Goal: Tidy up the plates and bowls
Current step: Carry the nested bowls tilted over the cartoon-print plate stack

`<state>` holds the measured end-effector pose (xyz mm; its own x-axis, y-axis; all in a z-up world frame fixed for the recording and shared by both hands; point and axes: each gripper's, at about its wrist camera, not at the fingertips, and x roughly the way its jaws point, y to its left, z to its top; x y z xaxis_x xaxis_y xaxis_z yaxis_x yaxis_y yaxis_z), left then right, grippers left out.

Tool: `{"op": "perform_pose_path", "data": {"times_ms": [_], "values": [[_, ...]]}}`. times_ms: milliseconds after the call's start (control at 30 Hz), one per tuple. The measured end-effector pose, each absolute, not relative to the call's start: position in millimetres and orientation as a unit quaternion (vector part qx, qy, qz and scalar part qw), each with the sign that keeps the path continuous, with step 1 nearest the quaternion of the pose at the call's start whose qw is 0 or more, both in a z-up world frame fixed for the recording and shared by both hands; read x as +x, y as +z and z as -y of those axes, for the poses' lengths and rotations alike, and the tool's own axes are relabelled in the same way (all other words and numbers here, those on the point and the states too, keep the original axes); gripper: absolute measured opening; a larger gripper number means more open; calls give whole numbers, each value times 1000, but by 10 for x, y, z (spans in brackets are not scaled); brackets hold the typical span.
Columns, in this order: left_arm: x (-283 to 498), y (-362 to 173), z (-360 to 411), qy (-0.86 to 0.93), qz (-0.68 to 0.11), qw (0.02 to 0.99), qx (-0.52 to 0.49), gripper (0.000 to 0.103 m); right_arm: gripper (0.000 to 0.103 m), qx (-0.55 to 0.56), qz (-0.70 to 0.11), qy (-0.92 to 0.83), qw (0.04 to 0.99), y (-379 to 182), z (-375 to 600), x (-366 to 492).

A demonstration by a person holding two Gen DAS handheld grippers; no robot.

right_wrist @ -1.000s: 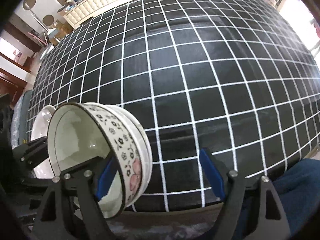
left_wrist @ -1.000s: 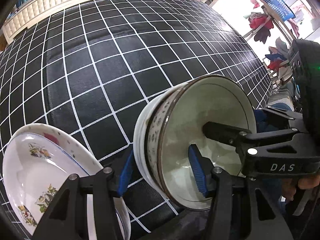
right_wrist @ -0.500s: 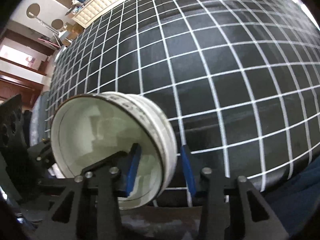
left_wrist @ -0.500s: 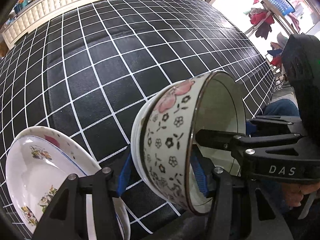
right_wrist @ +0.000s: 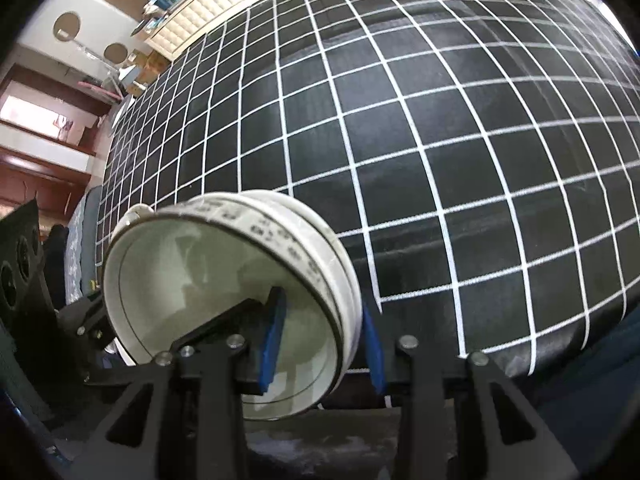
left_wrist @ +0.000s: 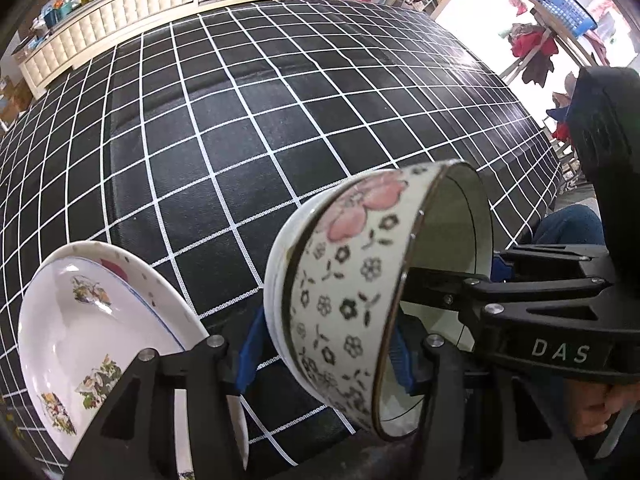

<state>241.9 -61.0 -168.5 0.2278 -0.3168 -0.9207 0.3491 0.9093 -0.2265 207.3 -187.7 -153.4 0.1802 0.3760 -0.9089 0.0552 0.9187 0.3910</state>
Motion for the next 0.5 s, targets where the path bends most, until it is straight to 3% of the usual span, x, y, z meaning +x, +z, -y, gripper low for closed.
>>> {"op": "perform_pose_path", "data": {"times_ms": [500], "values": [[2467,-1459,379,-175,-590,787,-34,51,39,165,-636,95,748,-1247,1711,2196]]}}
